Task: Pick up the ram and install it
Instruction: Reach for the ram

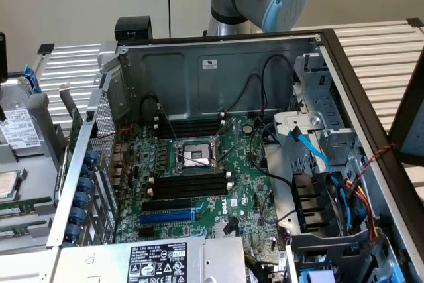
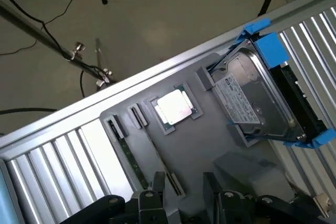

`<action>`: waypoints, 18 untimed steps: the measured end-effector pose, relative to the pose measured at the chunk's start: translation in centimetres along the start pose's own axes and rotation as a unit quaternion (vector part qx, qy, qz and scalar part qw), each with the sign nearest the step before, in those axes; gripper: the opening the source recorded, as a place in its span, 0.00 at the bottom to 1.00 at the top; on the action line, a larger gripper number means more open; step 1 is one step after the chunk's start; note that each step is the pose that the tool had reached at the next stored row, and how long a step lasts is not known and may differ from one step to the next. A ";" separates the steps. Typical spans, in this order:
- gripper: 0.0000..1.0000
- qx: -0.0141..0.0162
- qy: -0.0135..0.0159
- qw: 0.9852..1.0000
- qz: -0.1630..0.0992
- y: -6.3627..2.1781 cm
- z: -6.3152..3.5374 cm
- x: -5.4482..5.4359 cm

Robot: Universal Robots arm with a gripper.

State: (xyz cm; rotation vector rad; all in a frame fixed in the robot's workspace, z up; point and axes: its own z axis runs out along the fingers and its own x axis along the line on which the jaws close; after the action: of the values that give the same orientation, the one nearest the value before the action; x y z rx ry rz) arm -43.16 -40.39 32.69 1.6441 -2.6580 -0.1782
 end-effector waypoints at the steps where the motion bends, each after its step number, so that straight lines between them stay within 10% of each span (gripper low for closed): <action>1: 0.42 0.002 0.001 1.000 -0.002 0.02 0.00 0.0; 8: 0.42 0.023 0.000 0.999 -0.026 0.06 0.12 0.0; 18: 0.42 0.024 0.001 0.999 -0.038 0.27 0.22 0.2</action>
State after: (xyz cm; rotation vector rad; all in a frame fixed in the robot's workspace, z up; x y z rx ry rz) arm -43.49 -40.40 32.49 1.7587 -2.6200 -0.1144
